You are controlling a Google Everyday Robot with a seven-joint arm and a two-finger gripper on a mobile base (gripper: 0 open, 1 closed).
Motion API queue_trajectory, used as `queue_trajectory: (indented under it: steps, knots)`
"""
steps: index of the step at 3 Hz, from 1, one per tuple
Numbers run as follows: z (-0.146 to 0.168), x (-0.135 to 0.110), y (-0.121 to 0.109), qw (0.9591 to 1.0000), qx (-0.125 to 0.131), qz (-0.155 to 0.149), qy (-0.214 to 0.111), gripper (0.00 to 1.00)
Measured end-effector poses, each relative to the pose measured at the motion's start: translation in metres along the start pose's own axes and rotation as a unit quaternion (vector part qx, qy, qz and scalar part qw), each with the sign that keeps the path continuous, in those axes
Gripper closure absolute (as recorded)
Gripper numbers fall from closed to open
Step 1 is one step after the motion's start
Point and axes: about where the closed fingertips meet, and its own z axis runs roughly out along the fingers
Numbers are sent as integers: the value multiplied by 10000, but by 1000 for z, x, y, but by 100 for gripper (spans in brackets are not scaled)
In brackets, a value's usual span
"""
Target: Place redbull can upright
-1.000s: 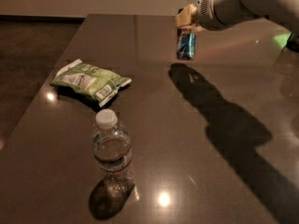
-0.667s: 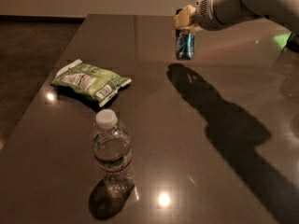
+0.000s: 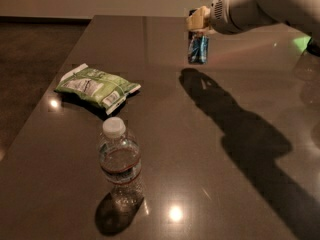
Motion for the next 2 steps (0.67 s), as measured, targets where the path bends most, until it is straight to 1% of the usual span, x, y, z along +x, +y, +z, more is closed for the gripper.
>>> queue_trajectory:
  steps: [1, 2]
  knots:
    - [-8, -2, -6, 9980, 250, 31, 575, 100]
    - [-15, -4, -9, 9945, 424, -31, 954, 100]
